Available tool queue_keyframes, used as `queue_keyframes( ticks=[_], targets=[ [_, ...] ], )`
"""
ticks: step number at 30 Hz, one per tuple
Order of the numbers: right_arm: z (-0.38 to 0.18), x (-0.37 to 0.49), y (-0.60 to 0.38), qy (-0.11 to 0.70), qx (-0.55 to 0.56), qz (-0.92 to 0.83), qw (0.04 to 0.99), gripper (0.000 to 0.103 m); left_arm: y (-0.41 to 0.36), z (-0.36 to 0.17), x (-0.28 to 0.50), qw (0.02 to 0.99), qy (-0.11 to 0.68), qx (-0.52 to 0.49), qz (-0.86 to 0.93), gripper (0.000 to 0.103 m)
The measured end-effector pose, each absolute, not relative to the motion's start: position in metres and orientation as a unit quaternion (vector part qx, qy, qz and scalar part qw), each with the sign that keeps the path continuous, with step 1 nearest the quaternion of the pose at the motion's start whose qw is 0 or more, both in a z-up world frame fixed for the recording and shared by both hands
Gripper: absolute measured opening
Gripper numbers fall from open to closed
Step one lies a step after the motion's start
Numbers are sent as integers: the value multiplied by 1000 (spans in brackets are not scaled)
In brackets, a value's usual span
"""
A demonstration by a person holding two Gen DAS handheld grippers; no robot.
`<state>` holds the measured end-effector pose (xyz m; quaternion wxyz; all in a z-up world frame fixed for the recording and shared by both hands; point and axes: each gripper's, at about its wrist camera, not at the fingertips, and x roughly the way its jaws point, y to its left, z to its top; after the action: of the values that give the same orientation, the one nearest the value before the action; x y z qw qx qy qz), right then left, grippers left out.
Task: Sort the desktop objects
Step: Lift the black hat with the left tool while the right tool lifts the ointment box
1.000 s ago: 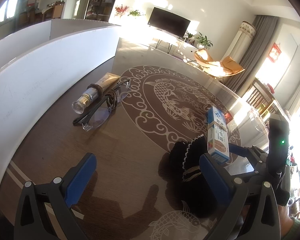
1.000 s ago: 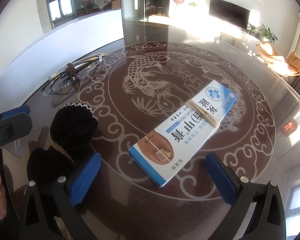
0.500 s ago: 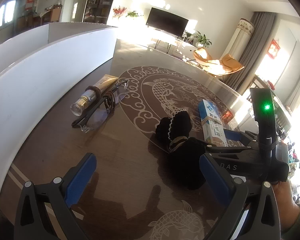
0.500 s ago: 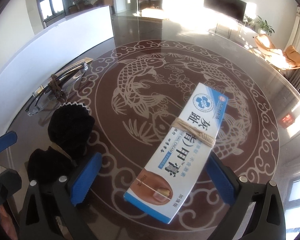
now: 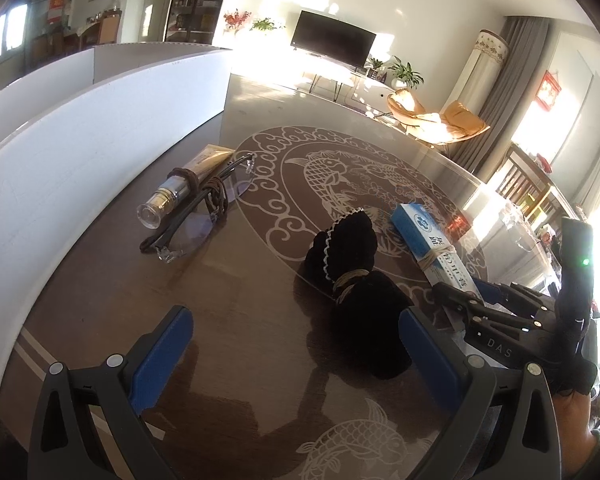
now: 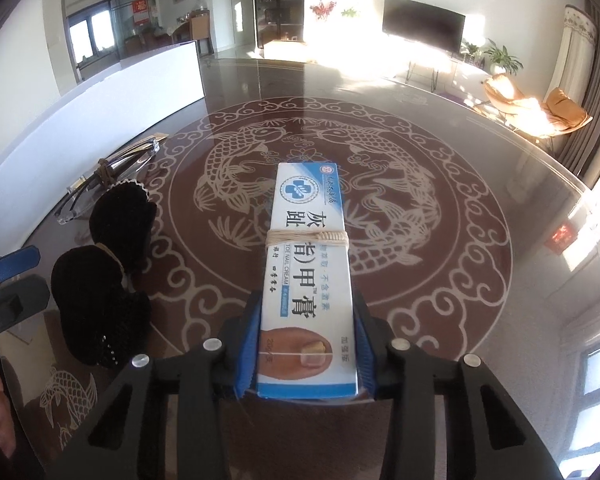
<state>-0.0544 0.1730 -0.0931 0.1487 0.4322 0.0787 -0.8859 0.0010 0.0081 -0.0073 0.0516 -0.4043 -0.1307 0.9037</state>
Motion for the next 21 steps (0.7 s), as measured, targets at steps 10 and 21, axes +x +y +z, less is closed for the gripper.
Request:
queue_keyframes(
  ticks=[10,21],
  targets=[
    [-92,0,212,71,429,-893,116,42,13,-8,0,57,-121,-405,904,103],
    [-92,15,230,61,430,-895,101,63,10,-5,4,53,-128,-400,906,103]
  ],
)
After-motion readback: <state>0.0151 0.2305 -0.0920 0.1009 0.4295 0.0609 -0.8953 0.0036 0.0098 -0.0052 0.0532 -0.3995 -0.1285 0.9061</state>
